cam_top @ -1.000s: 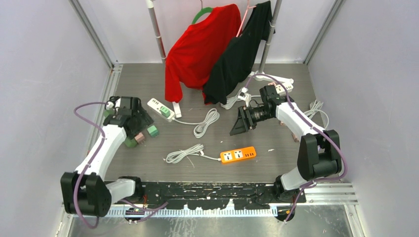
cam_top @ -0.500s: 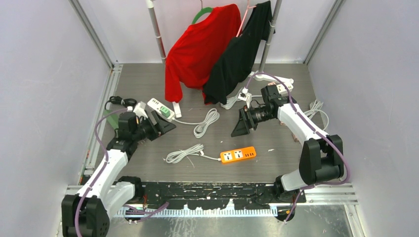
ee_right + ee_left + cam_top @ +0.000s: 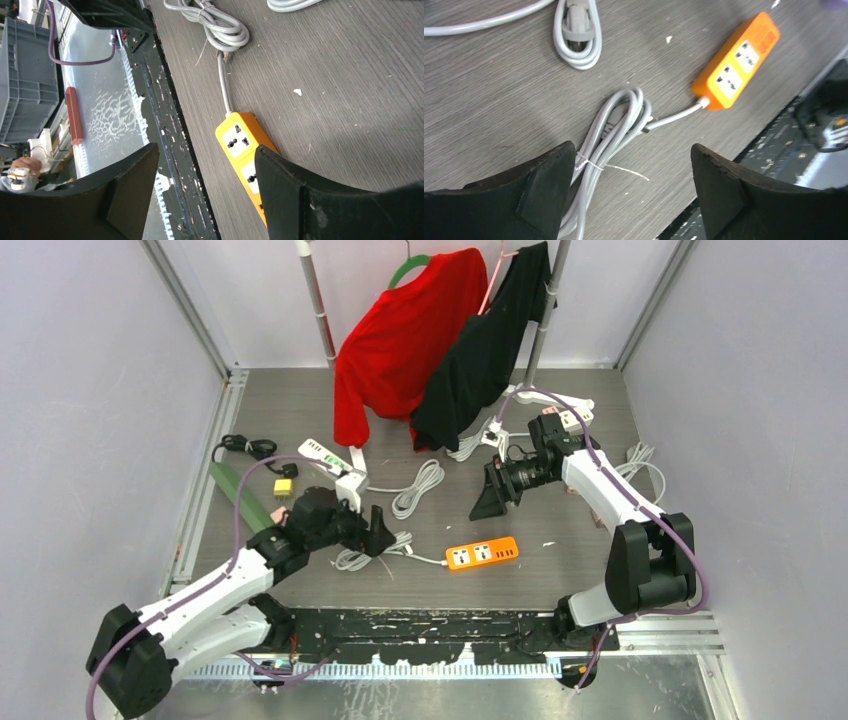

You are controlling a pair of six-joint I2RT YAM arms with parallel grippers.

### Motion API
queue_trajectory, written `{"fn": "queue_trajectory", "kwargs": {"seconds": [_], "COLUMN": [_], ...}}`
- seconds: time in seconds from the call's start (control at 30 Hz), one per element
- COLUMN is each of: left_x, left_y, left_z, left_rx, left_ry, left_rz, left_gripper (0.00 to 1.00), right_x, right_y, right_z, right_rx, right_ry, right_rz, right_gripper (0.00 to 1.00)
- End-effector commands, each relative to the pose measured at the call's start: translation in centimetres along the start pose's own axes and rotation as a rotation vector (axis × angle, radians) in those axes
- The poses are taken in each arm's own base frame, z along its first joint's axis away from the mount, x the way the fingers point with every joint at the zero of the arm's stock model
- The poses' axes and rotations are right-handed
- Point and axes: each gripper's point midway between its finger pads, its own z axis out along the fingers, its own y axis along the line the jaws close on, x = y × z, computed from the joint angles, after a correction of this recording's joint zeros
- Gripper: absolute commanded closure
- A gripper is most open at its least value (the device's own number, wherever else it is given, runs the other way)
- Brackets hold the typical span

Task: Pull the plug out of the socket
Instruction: Move the socket to the center of the board.

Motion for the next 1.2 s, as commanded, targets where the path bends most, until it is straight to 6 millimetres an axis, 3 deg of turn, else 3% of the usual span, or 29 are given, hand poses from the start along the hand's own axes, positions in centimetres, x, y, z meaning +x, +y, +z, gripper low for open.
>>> {"fn": "queue_trajectory", "kwargs": {"seconds": [0.0, 0.2, 0.5, 0.73, 0.93, 1.03, 1.17], "left_x": [-1.5, -0.9, 1.8, 3.7, 5.6, 5.5, 4.1], "left_y": [2.2, 1.8, 0.6, 0.0, -0.8, -1.9, -4.1], "left_z": [0.1, 1.2, 3.7, 5.3, 6.1, 6.6, 7.3], "left_rx": [-0.192, -0.174, -0.114, -0.062, 0.006, 0.05, 0.128], "left_ry": [-0.042, -0.009, 0.149, 0.286, 0.395, 0.388, 0.318], "left_rz": [0.238, 0.32, 0.376, 0.379, 0.343, 0.318, 0.251], "left_gripper": [0.12, 0.02, 0.08, 0.29, 0.65, 0.78, 0.86], "right_x": [-1.3, -1.2, -1.2, -1.2, -1.2, -1.1, -1.0], "right_y": [1.3, 1.3, 1.4, 1.5, 1.5, 1.5, 1.4], "right_z": [-0.6, -0.6, -0.7, -0.7, -0.7, -0.8, -0.8], "right_rx": [-0.018, -0.02, -0.022, -0.024, -0.023, -0.022, -0.013], "right_ry": [-0.033, -0.032, -0.031, -0.03, -0.029, -0.028, -0.024], "right_rz": [-0.086, -0.091, -0.097, -0.099, -0.104, -0.107, -0.129], "right_gripper": [0.25, 0.25, 0.25, 0.25, 0.25, 0.25, 0.25]}}
